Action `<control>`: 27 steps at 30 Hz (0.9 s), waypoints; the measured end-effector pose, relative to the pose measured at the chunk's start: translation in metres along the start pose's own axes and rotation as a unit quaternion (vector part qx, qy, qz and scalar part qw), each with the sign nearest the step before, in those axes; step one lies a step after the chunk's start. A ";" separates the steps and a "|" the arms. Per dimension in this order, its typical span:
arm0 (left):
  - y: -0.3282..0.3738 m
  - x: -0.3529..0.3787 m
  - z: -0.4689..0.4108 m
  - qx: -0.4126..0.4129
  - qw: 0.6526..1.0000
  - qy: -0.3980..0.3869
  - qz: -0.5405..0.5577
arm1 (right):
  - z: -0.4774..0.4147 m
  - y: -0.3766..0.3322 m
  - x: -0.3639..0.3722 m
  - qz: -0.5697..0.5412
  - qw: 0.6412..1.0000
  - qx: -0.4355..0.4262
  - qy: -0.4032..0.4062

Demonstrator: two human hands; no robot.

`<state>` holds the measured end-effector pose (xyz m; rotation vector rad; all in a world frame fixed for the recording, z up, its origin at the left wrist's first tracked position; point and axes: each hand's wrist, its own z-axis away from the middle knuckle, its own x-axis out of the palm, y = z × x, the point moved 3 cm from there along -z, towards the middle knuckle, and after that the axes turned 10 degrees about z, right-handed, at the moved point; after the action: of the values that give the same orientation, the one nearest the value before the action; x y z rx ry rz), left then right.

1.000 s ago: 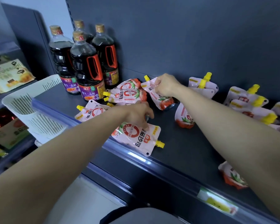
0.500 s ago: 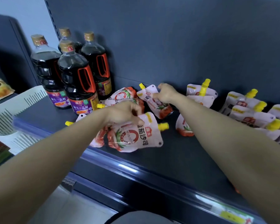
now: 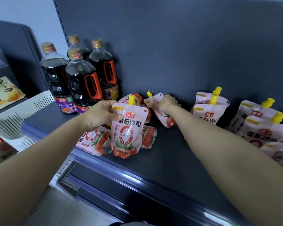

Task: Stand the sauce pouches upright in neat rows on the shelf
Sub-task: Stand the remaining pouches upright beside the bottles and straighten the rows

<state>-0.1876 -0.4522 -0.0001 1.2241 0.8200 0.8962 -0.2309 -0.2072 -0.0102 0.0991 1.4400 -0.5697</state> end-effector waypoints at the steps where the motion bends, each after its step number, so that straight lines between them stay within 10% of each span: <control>1: 0.000 0.000 0.001 -0.002 1.000 0.007 -0.003 | 0.000 -0.002 0.000 0.013 1.000 0.012 0.010; 27: 0.007 0.031 -0.004 0.003 1.000 -0.014 -0.004 | 0.073 0.023 -0.071 -0.269 0.940 -0.005 0.212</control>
<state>-0.1784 -0.4218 0.0049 1.2340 0.8056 0.8689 -0.1565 -0.1949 0.0622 -0.1996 1.9056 -1.0343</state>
